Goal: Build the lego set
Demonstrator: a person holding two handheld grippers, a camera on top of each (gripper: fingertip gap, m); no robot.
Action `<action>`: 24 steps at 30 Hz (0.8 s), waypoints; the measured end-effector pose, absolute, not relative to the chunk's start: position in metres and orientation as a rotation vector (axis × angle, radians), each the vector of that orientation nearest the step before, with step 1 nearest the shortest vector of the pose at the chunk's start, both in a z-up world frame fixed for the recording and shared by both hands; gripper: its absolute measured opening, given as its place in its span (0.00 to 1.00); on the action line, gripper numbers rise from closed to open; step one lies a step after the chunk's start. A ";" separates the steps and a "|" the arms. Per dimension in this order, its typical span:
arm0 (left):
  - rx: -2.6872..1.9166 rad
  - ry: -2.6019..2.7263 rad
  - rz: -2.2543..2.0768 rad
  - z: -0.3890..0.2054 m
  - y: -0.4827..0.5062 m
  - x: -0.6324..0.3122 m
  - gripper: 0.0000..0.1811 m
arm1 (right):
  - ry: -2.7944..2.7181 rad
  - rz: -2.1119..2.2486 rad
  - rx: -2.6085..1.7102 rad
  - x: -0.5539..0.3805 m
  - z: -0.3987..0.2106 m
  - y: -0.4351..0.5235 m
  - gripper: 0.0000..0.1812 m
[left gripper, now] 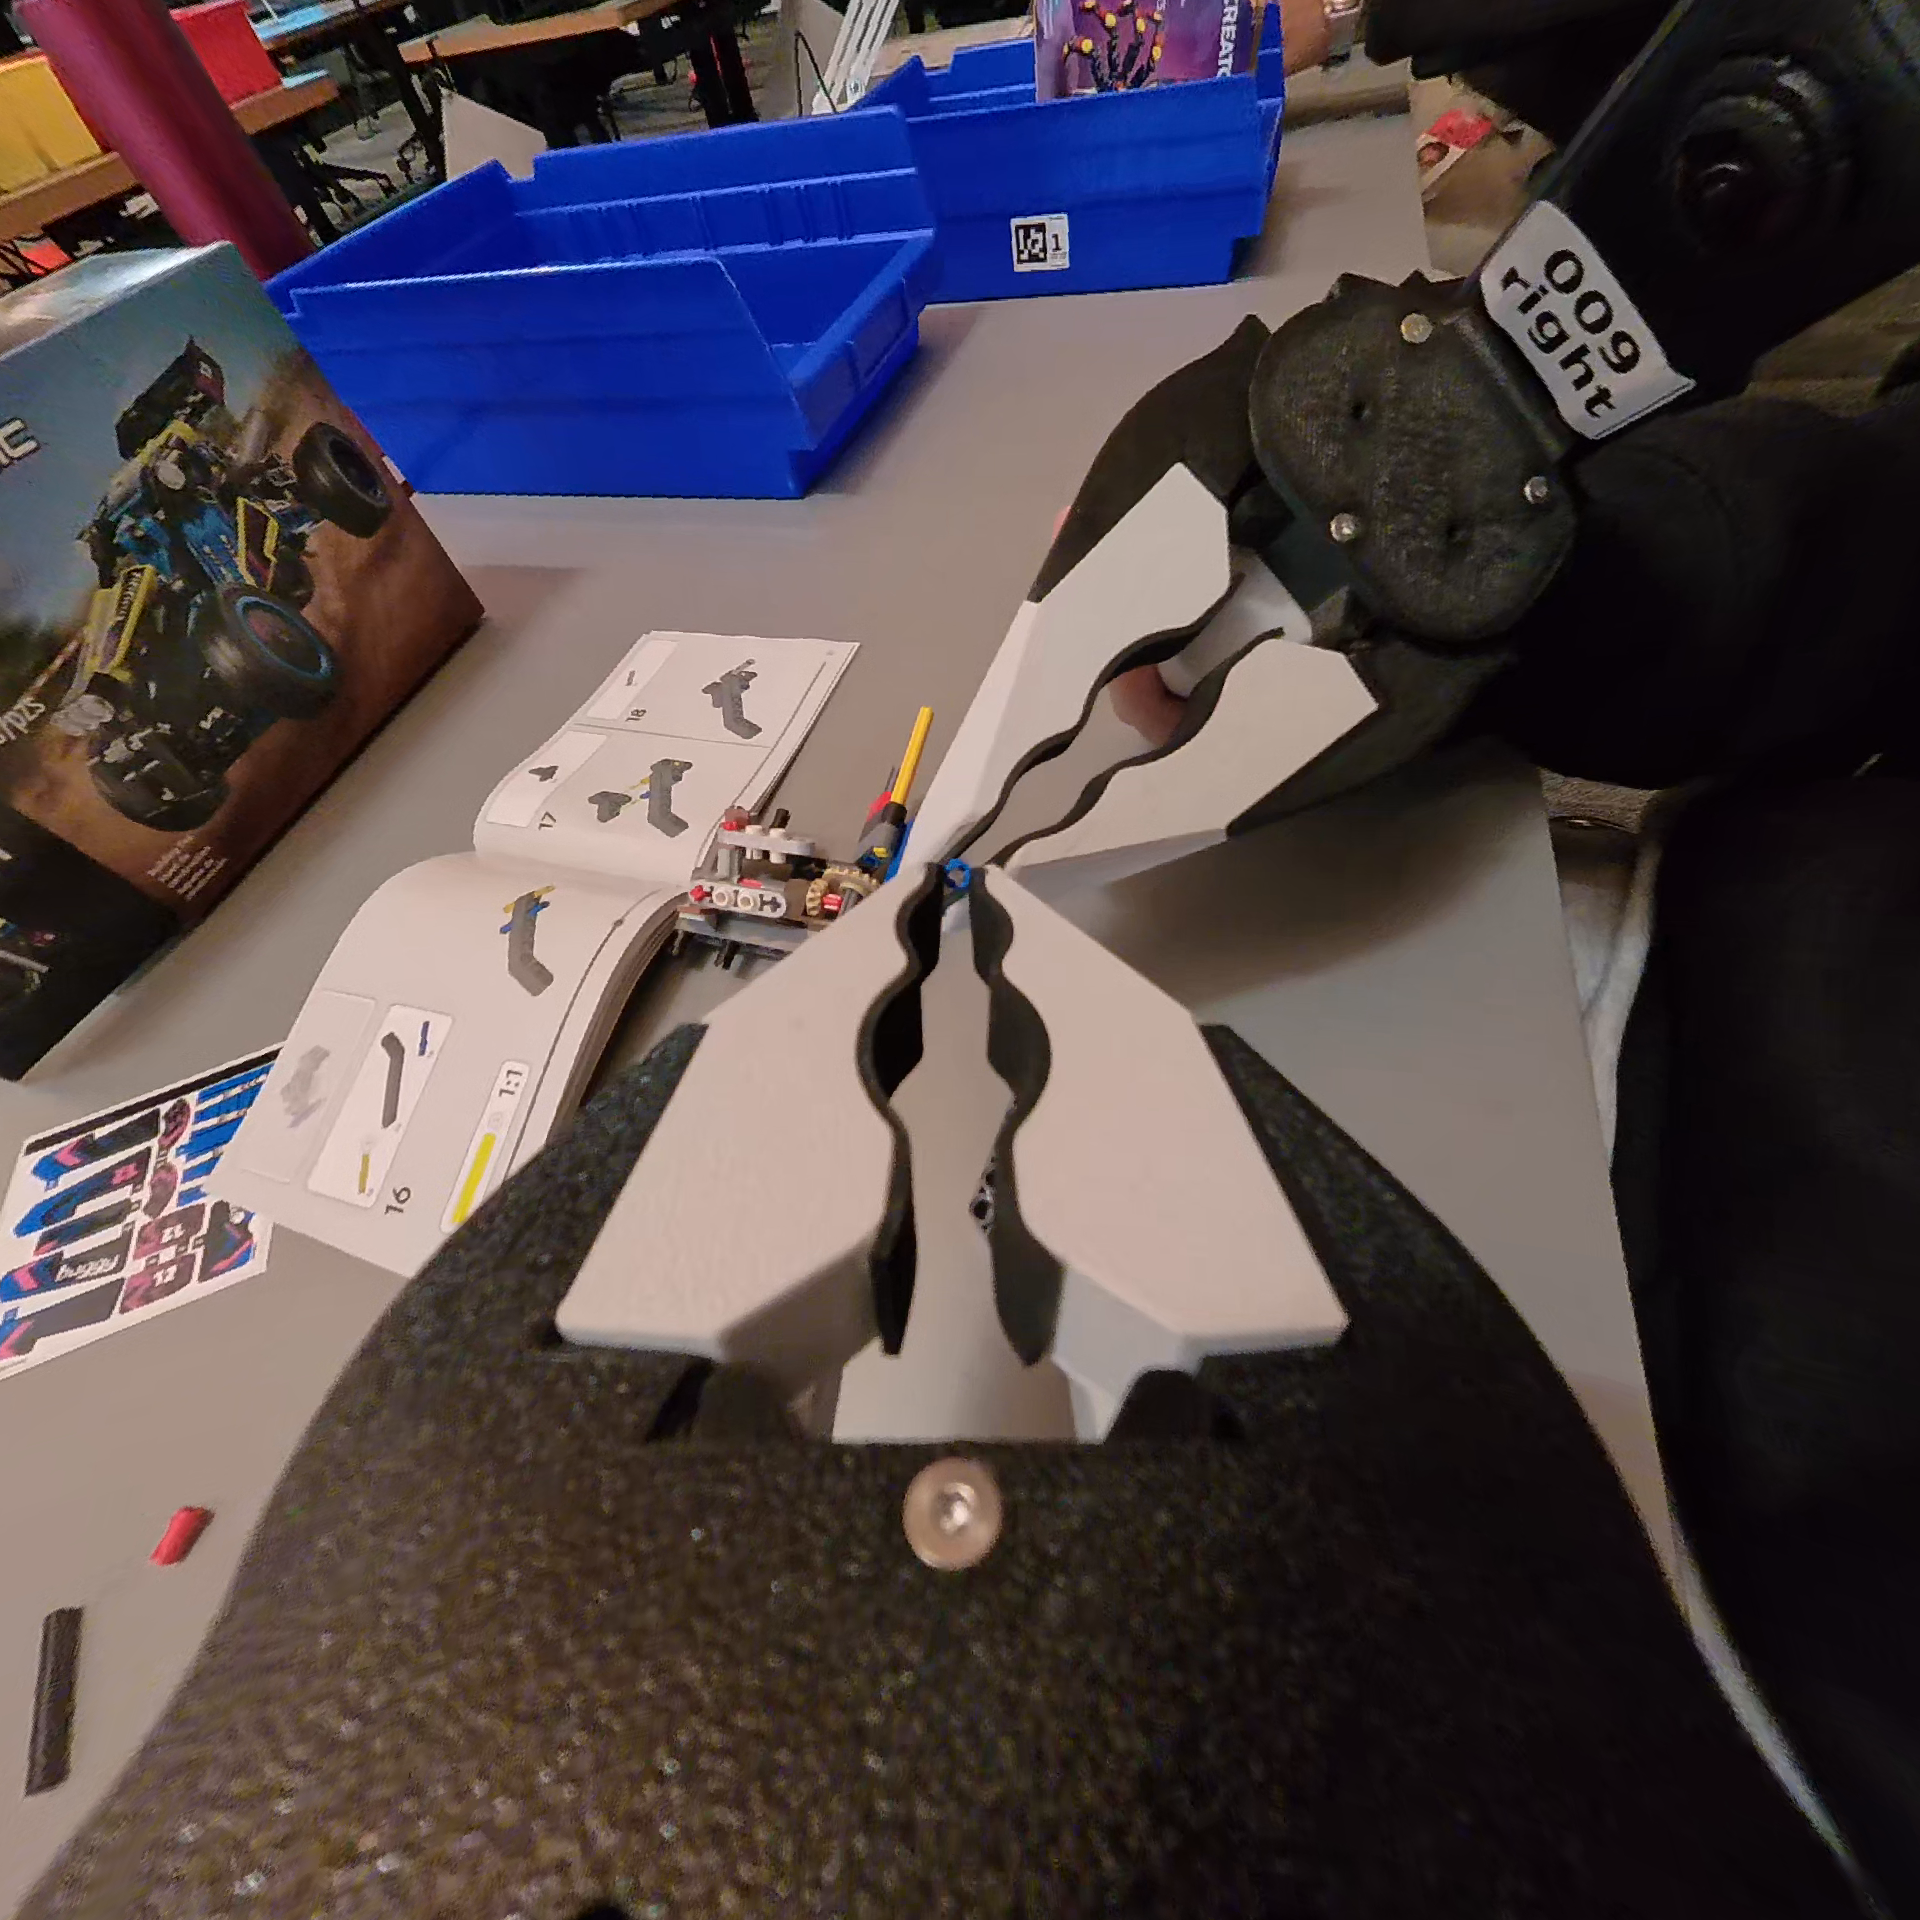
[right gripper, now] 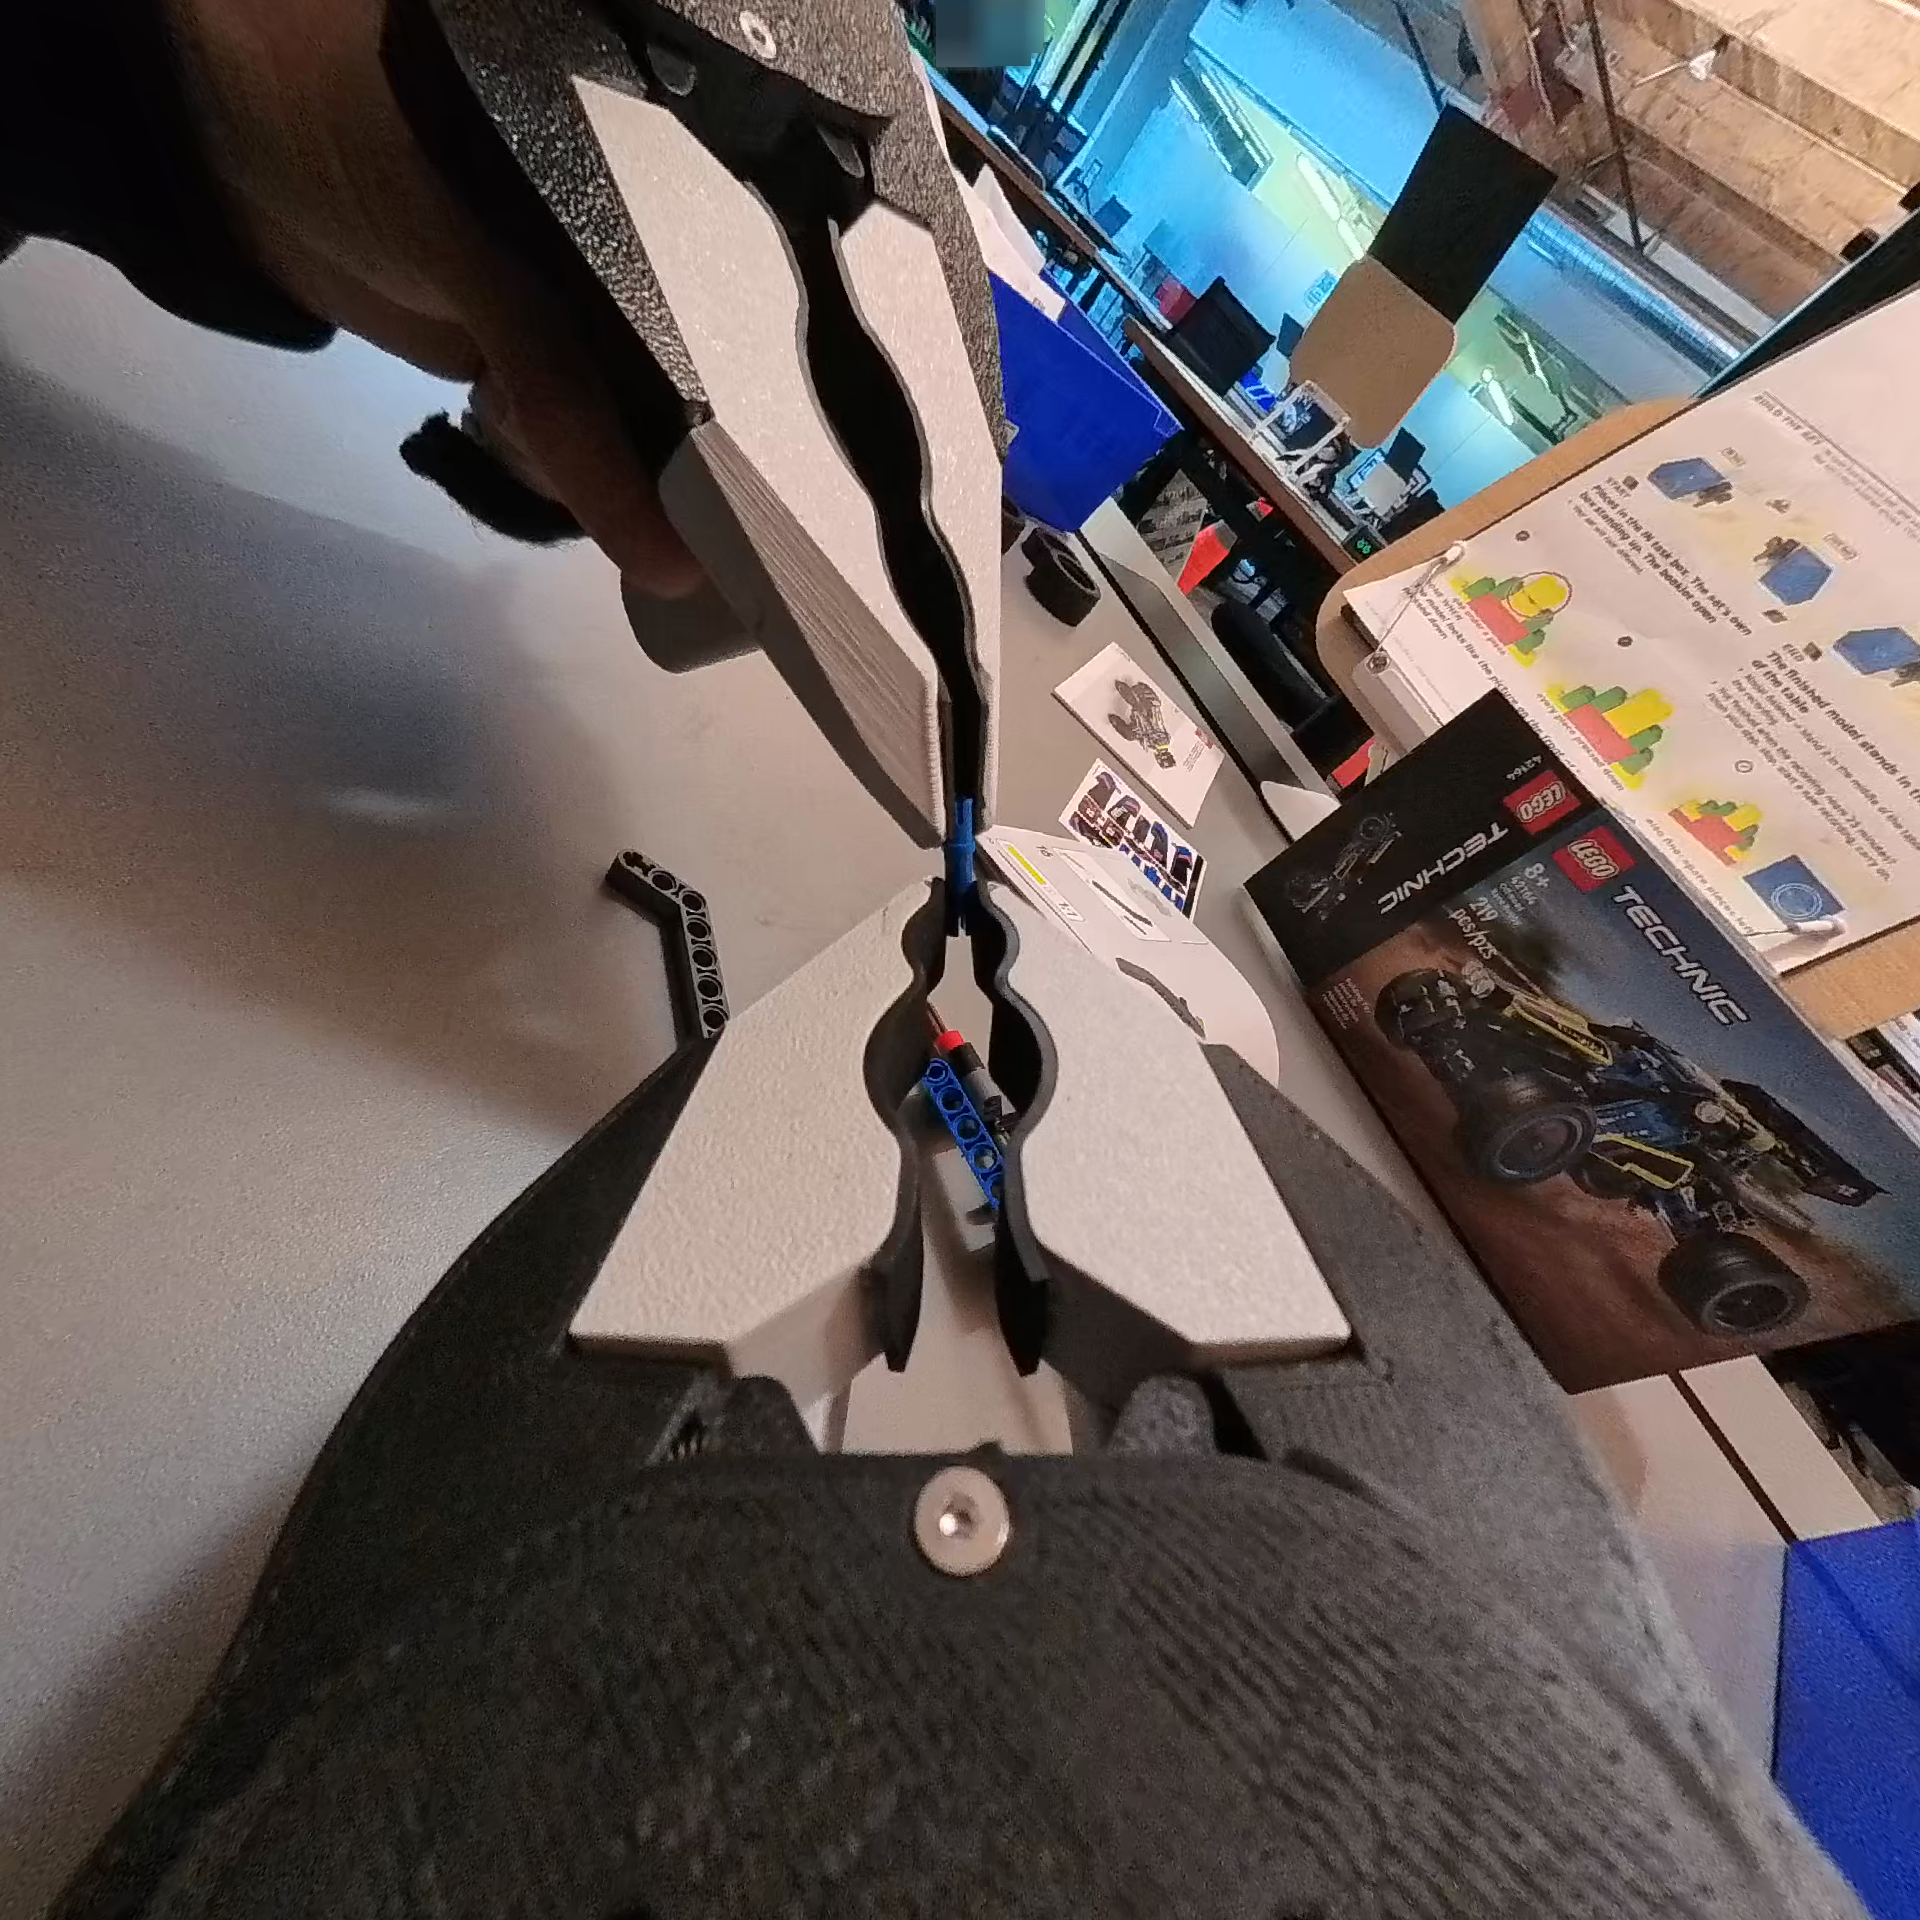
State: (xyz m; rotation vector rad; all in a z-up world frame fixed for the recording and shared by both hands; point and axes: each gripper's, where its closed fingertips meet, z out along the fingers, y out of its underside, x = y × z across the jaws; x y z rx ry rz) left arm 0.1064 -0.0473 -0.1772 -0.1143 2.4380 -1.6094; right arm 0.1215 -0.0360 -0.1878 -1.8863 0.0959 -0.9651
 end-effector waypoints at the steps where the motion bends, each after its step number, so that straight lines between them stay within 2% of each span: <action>1: -0.113 2.439 -1.611 -0.178 -0.048 0.106 0.01 | 0.097 -0.965 -1.889 0.122 -0.188 -0.036 0.01; 24: -0.194 2.457 -1.580 -0.184 -0.047 0.105 0.01 | 0.059 -0.965 -1.916 0.119 -0.197 -0.034 0.01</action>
